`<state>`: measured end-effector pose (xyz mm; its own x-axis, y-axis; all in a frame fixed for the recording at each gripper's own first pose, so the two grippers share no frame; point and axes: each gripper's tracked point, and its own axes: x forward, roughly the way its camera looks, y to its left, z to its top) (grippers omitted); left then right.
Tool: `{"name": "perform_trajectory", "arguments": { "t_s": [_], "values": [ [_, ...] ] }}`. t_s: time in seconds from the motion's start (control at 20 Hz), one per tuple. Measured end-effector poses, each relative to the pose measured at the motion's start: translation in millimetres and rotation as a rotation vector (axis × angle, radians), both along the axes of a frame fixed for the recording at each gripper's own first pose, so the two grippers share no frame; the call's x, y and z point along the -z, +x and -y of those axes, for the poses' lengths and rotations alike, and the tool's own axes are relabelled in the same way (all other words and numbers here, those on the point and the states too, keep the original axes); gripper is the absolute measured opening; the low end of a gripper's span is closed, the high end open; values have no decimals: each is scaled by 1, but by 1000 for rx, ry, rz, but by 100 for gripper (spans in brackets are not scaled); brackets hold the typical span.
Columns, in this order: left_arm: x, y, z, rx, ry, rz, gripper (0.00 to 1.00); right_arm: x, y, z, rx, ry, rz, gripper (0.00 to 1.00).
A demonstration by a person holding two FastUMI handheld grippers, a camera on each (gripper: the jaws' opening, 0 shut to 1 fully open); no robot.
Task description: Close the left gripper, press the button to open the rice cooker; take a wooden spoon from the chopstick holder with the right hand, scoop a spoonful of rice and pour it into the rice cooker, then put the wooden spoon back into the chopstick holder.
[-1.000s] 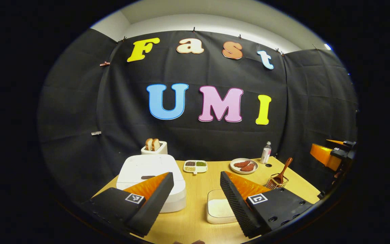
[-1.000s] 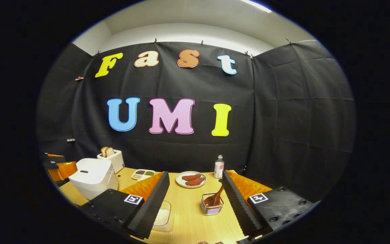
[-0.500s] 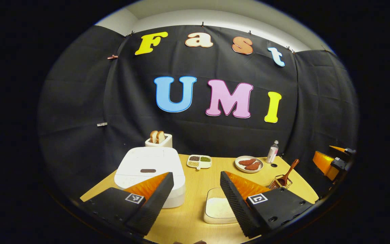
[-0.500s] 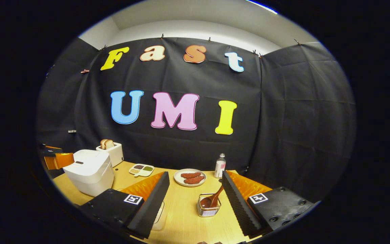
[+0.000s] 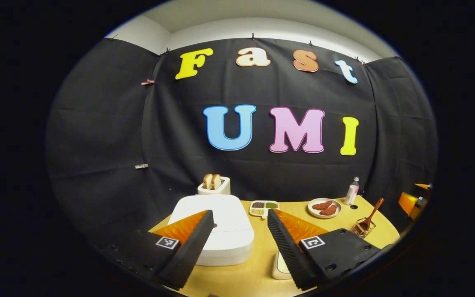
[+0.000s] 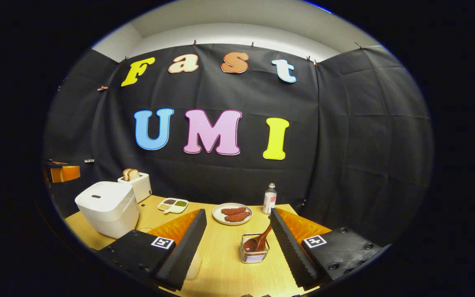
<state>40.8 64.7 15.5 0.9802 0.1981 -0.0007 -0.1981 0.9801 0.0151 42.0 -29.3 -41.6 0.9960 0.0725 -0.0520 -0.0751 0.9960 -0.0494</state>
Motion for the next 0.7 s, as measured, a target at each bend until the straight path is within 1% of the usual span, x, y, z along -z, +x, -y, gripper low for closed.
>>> {"name": "perform_trajectory", "arguments": {
  "t_s": [0.05, 0.15, 0.2, 0.25, 0.3, 0.35, 0.4, 0.45, 0.5, 0.55, 0.6, 0.65, 0.7],
  "values": [
    [1, 2, -11, -10, -11, -3, 89, 3, -2, 0, 3, 5, -5, 98],
    [5, 9, -30, -26, -48, -32, 76, 11, -6, -1, 0, 8, -34, 98],
    [5, 15, -37, -26, -59, -46, 65, 12, -9, 0, 1, 9, -38, 98],
    [6, 21, -48, -35, -65, -59, 60, 11, -10, 2, 1, 10, -36, 98],
    [6, 28, -58, -47, -73, -77, 52, 14, -11, 1, -2, 11, -40, 98],
    [7, 34, -69, -63, -82, -90, 52, 18, -12, 1, -6, 7, -50, 98],
    [9, 42, -77, -79, -103, -112, 41, 22, -13, 1, -8, 3, -60, 98],
    [10, 50, -85, -90, -126, -123, 35, 23, -14, 3, -7, 5, -65, 98],
    [12, 60, -90, -98, -152, -142, 24, 23, -15, 3, -6, 12, -68, 98],
    [19, 69, -96, -103, -171, -164, 19, 23, -15, 3, -6, 17, -71, 98],
    [28, 79, -100, -94, -185, -200, 9, 26, -16, 4, -6, 18, -75, 98],
    [43, 86, -102, -95, -192, -250, 9, 27, -16, 5, -6, 16, -80, 98],
    [54, 94, -103, -77, -203, -289, 11, 28, -17, 7, -6, 13, -83, 98]
  ]
}}
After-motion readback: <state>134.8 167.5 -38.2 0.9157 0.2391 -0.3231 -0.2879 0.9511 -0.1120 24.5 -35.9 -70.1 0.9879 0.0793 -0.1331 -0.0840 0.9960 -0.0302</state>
